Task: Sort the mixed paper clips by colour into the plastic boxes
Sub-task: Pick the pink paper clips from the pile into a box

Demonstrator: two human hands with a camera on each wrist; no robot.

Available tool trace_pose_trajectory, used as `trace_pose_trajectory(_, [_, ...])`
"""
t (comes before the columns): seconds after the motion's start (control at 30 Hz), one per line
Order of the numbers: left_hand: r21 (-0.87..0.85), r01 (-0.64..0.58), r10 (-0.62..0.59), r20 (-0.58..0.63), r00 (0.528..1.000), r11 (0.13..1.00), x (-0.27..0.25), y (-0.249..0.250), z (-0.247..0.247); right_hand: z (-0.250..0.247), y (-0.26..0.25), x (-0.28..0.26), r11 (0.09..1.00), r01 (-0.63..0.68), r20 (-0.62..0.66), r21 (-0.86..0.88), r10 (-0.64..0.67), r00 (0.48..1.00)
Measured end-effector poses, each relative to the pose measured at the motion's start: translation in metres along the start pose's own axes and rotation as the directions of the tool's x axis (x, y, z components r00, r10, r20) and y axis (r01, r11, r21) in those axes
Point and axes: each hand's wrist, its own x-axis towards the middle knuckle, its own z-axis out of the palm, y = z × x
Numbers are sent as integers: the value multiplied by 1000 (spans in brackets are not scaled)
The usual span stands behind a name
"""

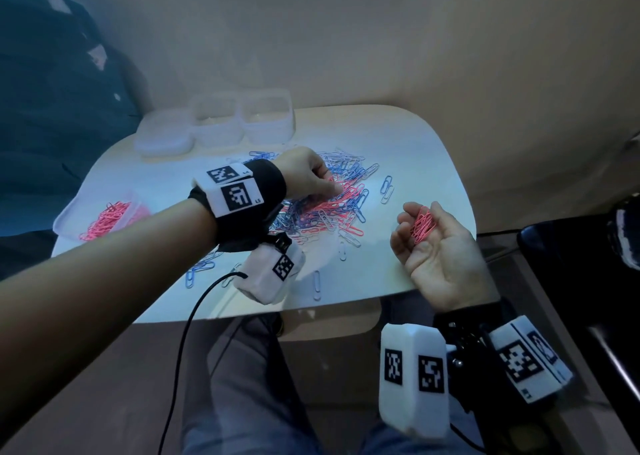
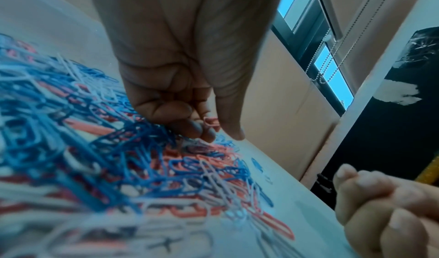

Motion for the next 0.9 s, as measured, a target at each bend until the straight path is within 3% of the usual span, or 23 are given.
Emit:
trace_pose_trajectory(0.3, [206, 25, -2, -109, 994, 978, -1, 14, 5, -2, -1, 1, 1000, 17, -6, -26, -17, 1000])
trace_pose_trajectory(0.47, [416, 106, -83, -72, 994, 903, 4, 23, 22, -3, -4, 0, 999, 35, 1, -39, -35, 999])
trace_pose_trajectory(0.6, [531, 99, -58, -95, 994, 842, 5, 27, 29, -5, -6, 1, 997, 51, 1, -56, -51, 999])
trace_pose_trajectory(0.8, [521, 57, -32, -58, 998, 852, 7, 32, 28, -5, -6, 0, 996, 49, 19, -71, -47, 999])
trace_pose_trajectory(0.9, [415, 75, -65, -38, 997, 907, 9, 28, 19, -6, -8, 0, 996, 56, 21, -66, -54, 998])
